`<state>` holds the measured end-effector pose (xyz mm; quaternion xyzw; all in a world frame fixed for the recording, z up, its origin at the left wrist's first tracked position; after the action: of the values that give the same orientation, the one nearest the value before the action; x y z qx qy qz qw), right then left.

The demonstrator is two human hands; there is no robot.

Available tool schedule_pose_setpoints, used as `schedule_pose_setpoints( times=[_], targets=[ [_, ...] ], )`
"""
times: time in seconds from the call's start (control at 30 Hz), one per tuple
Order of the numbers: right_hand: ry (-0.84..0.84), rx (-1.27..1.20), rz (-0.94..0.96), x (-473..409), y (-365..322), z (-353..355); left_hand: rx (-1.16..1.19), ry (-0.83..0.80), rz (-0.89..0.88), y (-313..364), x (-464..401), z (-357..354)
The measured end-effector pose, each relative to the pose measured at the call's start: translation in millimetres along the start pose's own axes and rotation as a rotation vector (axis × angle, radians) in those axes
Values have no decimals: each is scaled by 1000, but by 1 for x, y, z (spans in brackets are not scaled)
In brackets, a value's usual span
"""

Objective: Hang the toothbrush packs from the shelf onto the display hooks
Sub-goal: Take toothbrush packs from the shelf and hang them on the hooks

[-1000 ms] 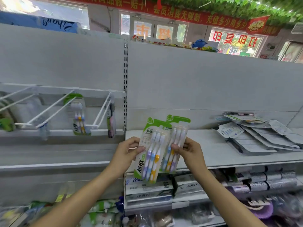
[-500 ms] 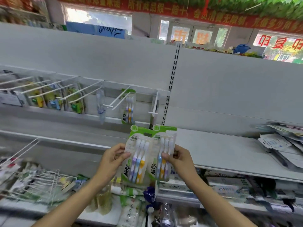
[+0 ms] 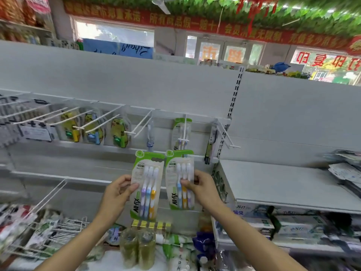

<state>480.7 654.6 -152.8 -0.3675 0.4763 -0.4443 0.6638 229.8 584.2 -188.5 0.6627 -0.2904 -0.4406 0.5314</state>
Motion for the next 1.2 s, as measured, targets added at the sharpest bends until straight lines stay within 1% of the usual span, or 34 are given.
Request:
schedule_pose_setpoints(
  times=[0.2, 0.4, 0.67, 0.83, 0.9, 1.03, 1.2],
  targets=[
    [92, 17, -55, -20, -9, -43, -52, -47, -17, -3, -18, 40],
    [172, -30, -92, -36, -3, -46, -69, -59, -16, -5, -30, 49],
    [157, -100, -96, -48, 12, -43, -57, -106, -9, -17, -44, 27],
    [214, -176, -118, -60, 21, -35, -41, -104, 1, -25, -55, 8],
    [223, -167, -117, -67, 28, -27, -24, -101, 14, -28, -58, 1],
    [176, -140, -116, -82, 37, -20, -5, -104, 38, -33, -64, -14],
    [170, -108, -151, -119, 42, -19, 24, -100, 55, -38, -70, -31]
  ],
)
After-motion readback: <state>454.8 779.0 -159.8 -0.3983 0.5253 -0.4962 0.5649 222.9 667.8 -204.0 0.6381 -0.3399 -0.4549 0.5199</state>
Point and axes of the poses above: each hand's wrist, its own x-axis away from the middle knuckle, its own z-axis out of the back of the hand, y = z × x, the point moved 5 cm from there along -x, towards the middle knuckle, and after that the axes turned 10 degrees about y, right-handed, at the moved point
